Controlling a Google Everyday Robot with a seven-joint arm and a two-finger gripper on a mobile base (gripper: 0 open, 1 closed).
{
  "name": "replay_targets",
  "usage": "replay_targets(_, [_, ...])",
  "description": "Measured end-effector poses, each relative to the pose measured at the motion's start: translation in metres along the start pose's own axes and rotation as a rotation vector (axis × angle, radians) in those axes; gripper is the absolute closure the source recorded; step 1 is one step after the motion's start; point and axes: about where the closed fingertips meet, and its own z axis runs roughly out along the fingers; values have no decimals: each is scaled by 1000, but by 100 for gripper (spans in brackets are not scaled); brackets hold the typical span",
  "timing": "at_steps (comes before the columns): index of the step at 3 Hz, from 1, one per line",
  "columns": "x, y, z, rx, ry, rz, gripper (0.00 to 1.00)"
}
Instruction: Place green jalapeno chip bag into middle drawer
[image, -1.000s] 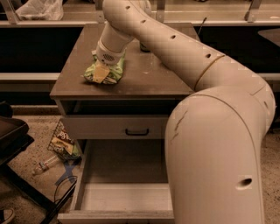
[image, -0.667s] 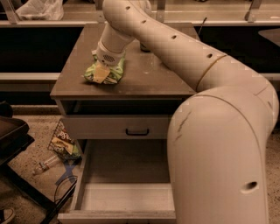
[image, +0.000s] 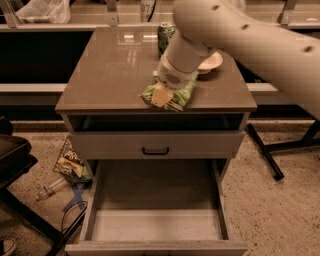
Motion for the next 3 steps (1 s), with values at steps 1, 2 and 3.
replay_targets(1, [74,45,-43,-15,48,99,100])
replay_targets(2, [137,110,-79,-93,56,119,100])
replay_targets(3, [161,142,-85,-161,22,61,100])
